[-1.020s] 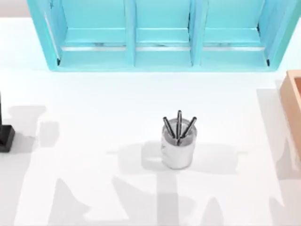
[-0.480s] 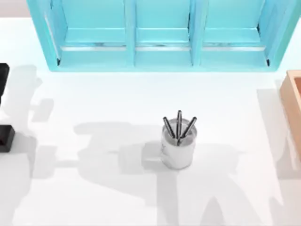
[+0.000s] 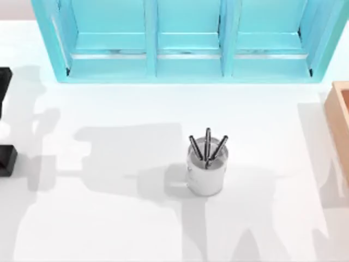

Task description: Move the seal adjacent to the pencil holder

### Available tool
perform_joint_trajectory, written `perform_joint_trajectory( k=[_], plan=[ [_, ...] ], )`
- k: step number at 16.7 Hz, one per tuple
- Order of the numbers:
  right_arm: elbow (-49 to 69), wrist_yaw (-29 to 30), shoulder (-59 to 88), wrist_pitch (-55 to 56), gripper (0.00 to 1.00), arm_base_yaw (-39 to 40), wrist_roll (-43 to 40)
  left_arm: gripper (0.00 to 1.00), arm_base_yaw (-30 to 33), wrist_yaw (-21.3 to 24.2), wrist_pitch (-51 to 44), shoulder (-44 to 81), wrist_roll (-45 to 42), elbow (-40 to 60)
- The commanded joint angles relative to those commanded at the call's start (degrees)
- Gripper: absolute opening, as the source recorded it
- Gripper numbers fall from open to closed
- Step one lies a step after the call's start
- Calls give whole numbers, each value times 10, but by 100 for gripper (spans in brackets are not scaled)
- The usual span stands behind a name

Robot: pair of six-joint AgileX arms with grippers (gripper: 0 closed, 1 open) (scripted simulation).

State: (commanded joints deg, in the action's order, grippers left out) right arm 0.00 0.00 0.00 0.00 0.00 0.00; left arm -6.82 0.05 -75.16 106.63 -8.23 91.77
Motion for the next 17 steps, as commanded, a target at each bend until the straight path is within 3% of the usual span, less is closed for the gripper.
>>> perform_joint_trajectory(
  k=[5,12,17],
  plan=[
    [0,0,0,0,100,0,0,100,1,0,24,4,1,-23],
    [0,0,0,0,100,0,0,100,-1,0,200,41,-2,-156],
    [0,0,0,0,100,0,0,100,-2,0,217,45,-3,-172]
  ],
)
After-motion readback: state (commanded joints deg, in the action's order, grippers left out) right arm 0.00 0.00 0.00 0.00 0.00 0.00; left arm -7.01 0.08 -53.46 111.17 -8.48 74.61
